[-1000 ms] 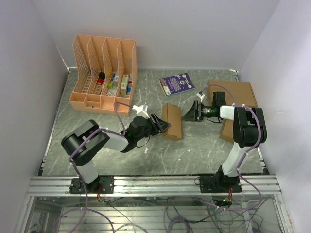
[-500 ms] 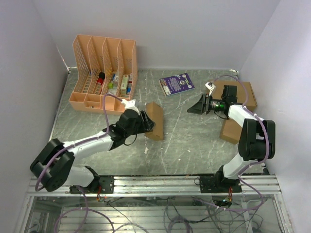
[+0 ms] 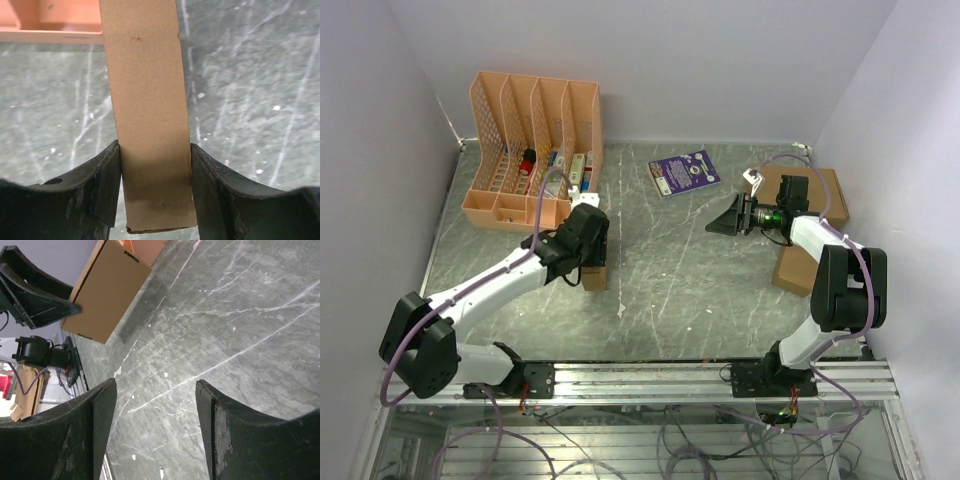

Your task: Fold the paper box

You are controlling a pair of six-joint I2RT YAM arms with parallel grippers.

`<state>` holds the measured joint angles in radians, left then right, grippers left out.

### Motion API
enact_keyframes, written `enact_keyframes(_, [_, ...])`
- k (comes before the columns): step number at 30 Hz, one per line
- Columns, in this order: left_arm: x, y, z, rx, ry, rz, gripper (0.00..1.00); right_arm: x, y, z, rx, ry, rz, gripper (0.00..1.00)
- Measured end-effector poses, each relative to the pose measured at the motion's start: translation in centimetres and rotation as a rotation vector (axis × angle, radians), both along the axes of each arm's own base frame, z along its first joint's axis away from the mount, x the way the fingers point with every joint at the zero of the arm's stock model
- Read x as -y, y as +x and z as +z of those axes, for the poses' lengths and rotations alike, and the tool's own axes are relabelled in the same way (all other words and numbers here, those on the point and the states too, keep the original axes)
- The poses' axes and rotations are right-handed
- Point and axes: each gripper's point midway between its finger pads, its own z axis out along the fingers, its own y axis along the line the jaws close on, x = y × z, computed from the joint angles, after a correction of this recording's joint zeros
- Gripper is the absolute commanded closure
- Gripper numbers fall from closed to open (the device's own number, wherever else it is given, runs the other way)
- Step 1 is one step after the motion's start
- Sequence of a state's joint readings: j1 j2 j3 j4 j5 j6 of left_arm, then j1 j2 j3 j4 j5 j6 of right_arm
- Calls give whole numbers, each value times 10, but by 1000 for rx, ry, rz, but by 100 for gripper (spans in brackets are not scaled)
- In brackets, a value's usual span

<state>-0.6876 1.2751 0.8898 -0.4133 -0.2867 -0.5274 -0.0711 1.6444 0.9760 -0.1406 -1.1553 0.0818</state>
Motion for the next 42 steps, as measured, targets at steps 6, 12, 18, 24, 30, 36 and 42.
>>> enact_keyframes(6, [-19,3,0,-46,175,5,43,0,0,0,0,1,1,36])
enact_keyframes(12, [-18,1,-2,-61,287,-10,42,0,0,0,-1,1,2,36])
enact_keyframes(18, [-12,-7,-24,-82,444,-33,37,0,-1,-1,-4,1,2,36])
enact_keyframes(24, [-5,-10,-32,-76,521,-39,21,0,0,-2,-4,0,2,36])
enact_keyframes(30, [9,-21,-44,-88,543,-78,13,0,0,-2,-2,-1,3,35])
enact_keyframes(36, [19,-25,-44,-90,504,-95,14,0,-1,-2,-3,-1,4,35])
enact_keyframes(42, [30,-25,-28,-59,413,-100,14,0,-1,-3,-4,0,5,35])
